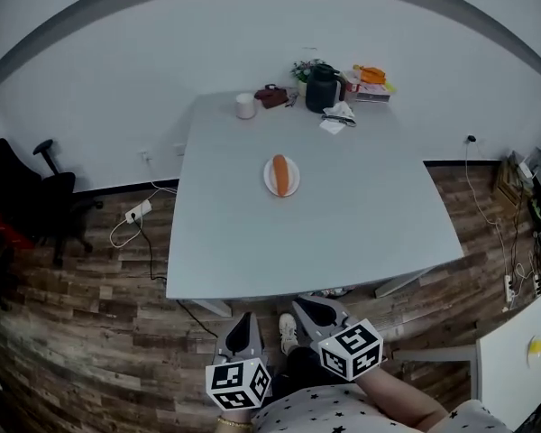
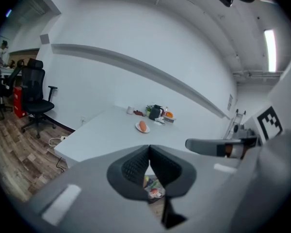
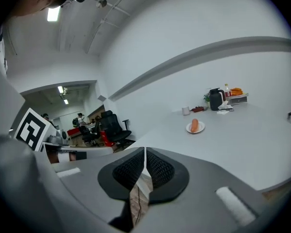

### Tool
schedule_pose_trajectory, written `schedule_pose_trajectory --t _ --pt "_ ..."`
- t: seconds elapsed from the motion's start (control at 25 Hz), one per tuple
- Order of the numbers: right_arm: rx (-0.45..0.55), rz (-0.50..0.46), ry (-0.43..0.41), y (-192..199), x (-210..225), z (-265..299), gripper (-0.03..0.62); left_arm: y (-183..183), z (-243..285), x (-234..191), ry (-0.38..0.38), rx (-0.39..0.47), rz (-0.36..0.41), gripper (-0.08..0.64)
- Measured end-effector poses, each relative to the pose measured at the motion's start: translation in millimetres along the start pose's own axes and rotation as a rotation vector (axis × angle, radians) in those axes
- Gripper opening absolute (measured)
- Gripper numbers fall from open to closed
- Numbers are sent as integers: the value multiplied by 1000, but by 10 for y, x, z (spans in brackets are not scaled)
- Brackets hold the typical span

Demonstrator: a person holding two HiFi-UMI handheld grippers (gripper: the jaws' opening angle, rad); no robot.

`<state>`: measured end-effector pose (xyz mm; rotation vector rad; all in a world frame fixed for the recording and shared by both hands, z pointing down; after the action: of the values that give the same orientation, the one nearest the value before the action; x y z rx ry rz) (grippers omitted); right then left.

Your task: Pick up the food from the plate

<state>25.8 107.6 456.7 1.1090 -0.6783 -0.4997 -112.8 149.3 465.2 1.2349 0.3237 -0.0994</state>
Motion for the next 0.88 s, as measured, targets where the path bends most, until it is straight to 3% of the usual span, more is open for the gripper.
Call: schedule_pose_trajectory --t 0.08,0.44,0.88 --pt "-10 2 27 -89 225 219 44 -96 232 -64 10 -4 5 8" --pt "-120 -10 145 -647 1420 1422 117 -658 1417 -264 46 -2 23 8" --pt "-331 42 253 -854 2727 2920 210 -853 2814 -336 59 -125 38 8"
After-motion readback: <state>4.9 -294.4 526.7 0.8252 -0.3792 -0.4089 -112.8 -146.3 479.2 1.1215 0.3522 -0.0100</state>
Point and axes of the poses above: the fingertips, and each gripper's own axes: z forward along the fingers, x to its right, y out of its underside, the point moved 5 cm from there along -z, backward along the fingers, and after that the axes turned 4 degrees about x, right-handed, at the moved point
